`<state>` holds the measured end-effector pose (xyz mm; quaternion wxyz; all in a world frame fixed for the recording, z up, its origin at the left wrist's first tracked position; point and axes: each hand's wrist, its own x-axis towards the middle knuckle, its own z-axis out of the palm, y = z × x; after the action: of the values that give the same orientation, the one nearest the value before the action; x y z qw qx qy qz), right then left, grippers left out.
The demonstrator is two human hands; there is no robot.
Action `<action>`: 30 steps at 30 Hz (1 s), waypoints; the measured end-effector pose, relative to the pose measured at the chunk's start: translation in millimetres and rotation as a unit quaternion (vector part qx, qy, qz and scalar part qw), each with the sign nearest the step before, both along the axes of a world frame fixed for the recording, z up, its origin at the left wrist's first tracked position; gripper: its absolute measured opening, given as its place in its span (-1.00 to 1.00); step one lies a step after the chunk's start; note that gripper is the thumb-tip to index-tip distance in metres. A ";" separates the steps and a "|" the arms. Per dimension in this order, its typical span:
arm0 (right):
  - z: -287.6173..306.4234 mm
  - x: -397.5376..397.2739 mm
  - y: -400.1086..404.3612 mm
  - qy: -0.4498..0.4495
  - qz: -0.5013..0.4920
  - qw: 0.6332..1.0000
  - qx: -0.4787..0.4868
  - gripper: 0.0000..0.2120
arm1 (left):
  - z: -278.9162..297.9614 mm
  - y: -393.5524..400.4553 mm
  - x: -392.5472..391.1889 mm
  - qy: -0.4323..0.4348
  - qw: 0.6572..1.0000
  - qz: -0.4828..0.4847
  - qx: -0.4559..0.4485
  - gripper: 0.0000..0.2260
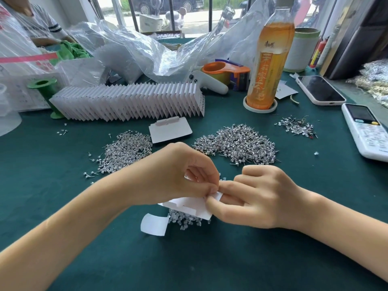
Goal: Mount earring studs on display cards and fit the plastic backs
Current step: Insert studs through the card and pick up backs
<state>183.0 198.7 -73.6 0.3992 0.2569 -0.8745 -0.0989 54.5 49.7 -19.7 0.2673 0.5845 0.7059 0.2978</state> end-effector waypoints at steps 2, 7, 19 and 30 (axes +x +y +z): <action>0.9 -0.3 -0.5 0.004 0.000 1.000 0.003 -0.81 | 0.5 0.4 -0.1 0.009 1.000 -0.004 0.002 -0.90; 1.9 -1.0 -0.9 0.014 0.004 1.000 0.017 -0.80 | 4.3 3.2 -1.4 0.019 1.000 -0.018 -0.013 -0.88; 6.1 -6.4 13.8 -0.046 -0.020 0.942 -0.331 -0.90 | 14.0 -5.8 -43.7 -0.075 0.982 0.109 0.138 -0.70; 26.4 -26.9 53.3 -0.332 -0.034 0.685 -0.648 -0.80 | -7.6 4.3 -64.3 -0.005 0.984 0.139 0.112 -0.97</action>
<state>156.2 251.9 -47.2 0.1462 -0.0798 -0.8042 0.5706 -9.8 54.0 -27.3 0.1593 0.5052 0.7413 0.4122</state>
